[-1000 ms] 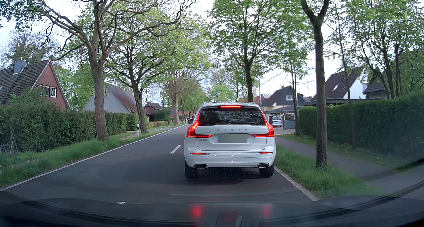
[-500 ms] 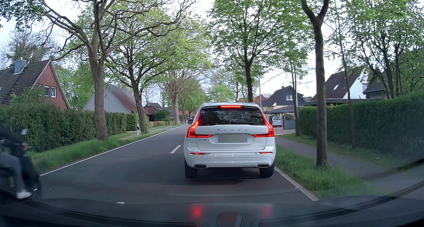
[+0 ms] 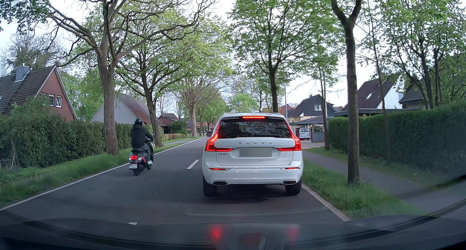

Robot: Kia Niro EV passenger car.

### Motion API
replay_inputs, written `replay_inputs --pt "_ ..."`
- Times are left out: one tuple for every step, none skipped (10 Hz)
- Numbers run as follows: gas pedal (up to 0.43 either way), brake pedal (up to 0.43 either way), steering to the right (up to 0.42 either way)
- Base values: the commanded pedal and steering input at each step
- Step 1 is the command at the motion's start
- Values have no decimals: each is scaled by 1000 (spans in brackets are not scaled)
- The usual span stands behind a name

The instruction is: Follow the waypoints while adhering to traffic rules and regulations

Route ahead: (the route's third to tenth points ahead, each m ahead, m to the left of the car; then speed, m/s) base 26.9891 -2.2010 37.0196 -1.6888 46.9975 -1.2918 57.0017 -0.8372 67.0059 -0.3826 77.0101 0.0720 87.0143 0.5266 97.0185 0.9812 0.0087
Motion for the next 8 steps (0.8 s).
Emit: replay_inputs --pt "0 134 3" --pt "0 134 3" --pt "0 134 3" --pt "0 134 3" --pt "0 134 3" --pt "0 134 3" --pt "0 140 3" --pt "0 134 3"
